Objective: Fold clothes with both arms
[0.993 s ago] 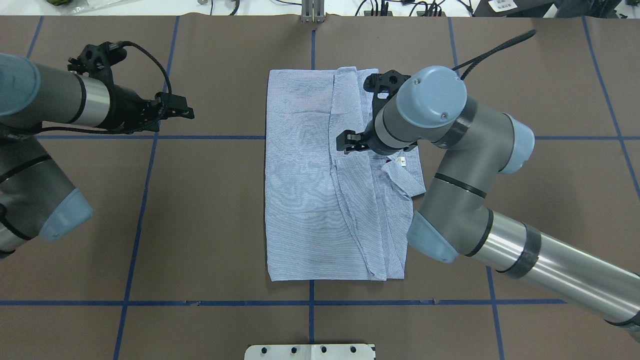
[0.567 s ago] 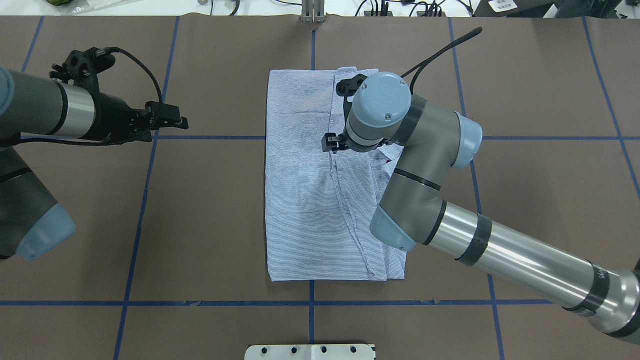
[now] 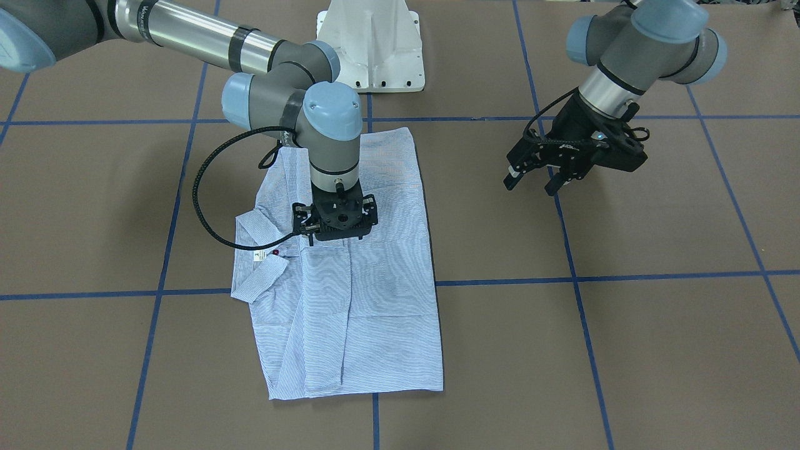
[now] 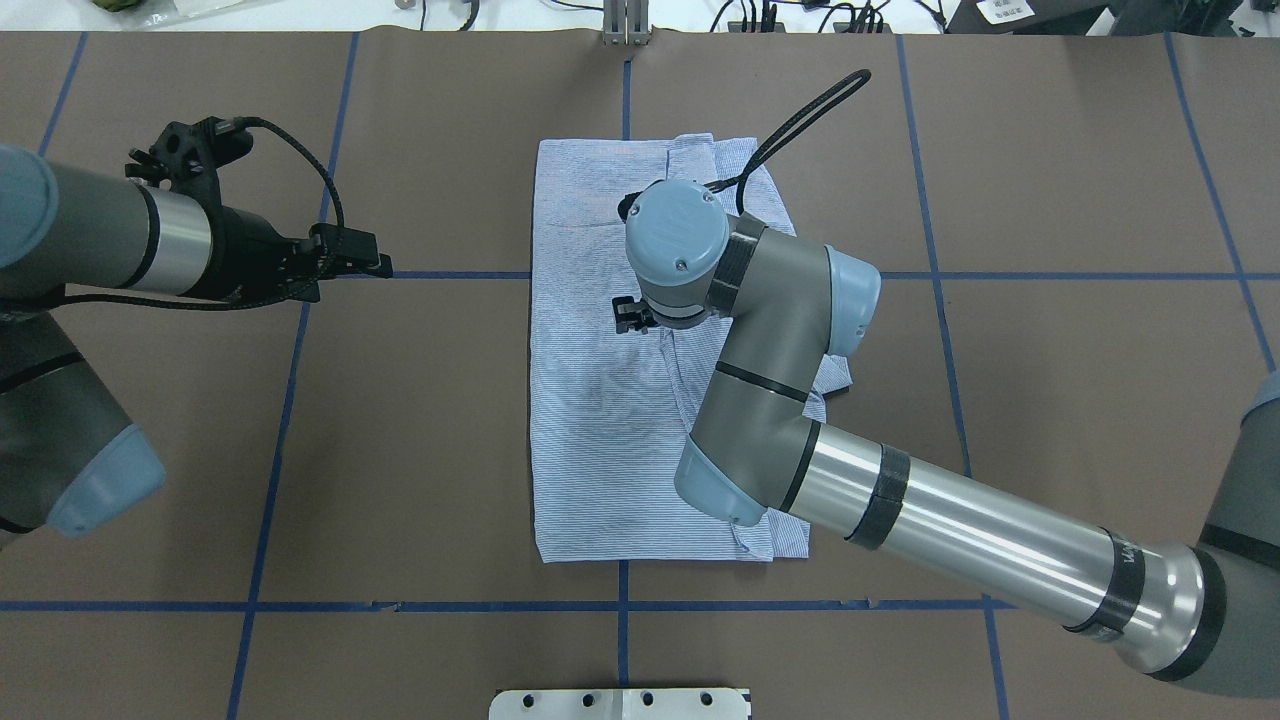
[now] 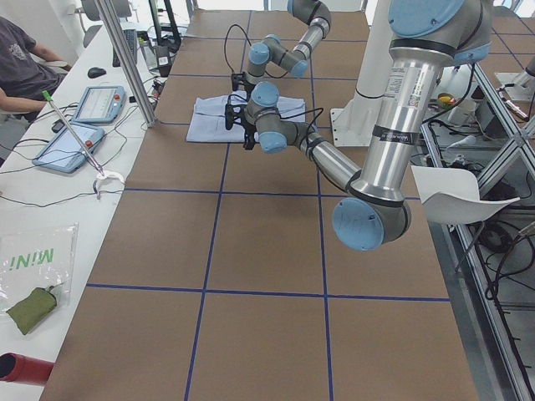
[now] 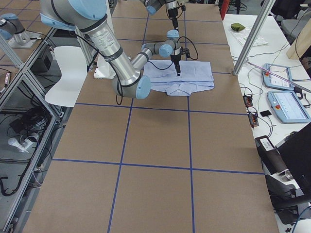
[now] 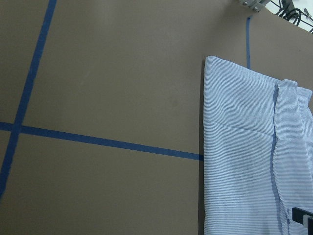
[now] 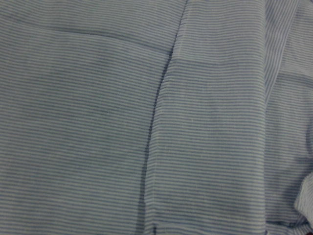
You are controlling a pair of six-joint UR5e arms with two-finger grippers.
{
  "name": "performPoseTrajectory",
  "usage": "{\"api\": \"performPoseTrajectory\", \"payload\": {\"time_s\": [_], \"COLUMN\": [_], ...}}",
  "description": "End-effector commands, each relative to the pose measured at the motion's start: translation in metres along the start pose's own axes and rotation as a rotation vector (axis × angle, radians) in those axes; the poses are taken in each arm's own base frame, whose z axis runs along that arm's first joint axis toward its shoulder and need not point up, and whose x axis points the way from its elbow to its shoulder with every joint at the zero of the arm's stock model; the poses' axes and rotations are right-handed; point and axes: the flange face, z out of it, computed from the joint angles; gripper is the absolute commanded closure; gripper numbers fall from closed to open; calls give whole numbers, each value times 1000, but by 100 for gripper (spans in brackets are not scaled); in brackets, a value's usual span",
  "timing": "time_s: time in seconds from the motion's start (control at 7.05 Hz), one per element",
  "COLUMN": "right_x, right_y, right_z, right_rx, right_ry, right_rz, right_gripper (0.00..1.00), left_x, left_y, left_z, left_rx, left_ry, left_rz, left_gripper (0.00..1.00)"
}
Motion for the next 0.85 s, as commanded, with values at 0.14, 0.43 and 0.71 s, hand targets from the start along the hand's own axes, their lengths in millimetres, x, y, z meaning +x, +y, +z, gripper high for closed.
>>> {"api": "performPoseTrajectory", "payload": {"time_s": [0.14,0.43,0.71], "right_x": [-6,-8,-14], "right_y": [1,2,11], "right_z": [6,8,19], "right_rx": [-19,-26,-32], "right_ry": [40,88,108], "right_rz": [-19,-47,-67], "right_gripper": [0,0,0], "left_x": [1,2,0], "left_y": [13,18,18], "left_z": [15,19,21], "left_rx": [-25,-35,-36], "left_ry": [-4,-5,-10], "left_rz": [4,7,6], "left_gripper": [0,0,0]}}
